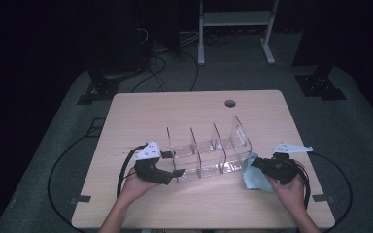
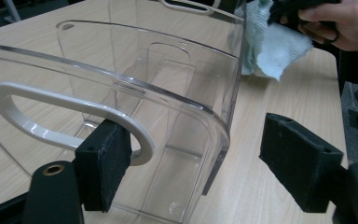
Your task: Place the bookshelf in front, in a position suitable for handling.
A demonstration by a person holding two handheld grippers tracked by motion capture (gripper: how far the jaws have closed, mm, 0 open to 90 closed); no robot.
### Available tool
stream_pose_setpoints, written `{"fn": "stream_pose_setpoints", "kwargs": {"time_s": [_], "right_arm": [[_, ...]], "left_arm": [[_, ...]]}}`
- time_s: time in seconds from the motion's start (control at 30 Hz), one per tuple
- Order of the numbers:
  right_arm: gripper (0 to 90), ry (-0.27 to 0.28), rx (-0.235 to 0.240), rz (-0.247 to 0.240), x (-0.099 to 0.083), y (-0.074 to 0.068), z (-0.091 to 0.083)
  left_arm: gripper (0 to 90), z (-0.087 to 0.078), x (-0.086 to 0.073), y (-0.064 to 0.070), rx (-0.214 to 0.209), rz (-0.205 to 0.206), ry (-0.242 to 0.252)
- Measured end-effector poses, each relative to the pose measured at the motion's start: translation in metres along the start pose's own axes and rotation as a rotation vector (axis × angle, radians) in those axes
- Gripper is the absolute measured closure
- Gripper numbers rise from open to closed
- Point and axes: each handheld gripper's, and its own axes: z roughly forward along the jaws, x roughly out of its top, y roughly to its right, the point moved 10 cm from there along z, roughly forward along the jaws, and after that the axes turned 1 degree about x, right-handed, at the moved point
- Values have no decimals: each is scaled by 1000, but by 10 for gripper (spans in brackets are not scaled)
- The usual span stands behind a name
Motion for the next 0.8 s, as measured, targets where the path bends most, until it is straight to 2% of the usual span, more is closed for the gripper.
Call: {"fn": "stream_pose_setpoints", "kwargs": {"time_s": [0.27, 0.4, 0.63, 0.8], "right_arm": [[850, 19, -13, 19, 4, 14, 1], [850, 11, -33, 13, 1, 20, 4], [850, 24, -27, 47, 1, 27, 7], [850, 36, -17, 55, 2, 29, 11]], "left_arm": [[306, 4, 1, 12, 7, 7, -1], [325, 7, 1, 18, 6, 19, -7], [355, 10, 1, 24, 9, 31, -4], [355, 11, 2, 26, 18, 24, -6]]}}
